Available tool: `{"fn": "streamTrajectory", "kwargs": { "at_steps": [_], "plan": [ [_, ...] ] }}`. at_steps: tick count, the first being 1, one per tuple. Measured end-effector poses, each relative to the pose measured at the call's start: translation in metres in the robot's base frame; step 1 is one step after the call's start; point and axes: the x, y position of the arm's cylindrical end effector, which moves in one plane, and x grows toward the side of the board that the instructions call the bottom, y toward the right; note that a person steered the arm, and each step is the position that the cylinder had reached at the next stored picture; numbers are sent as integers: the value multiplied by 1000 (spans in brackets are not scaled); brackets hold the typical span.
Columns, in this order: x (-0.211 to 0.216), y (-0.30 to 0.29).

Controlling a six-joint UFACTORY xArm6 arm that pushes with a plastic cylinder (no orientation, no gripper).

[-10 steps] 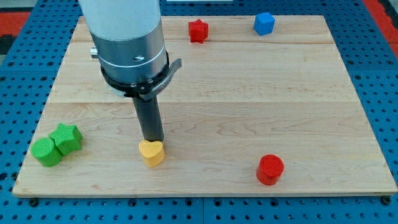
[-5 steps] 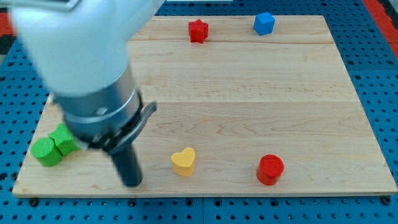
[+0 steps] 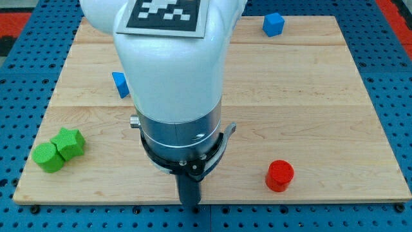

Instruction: Place the yellow heart and the red circle parallel to each other

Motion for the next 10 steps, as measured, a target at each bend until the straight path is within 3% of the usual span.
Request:
{"fn": "streamTrajectory", "kwargs": {
  "at_steps": [6,10],
  "plan": [
    [0,5],
    [0,126]
  ]
}}
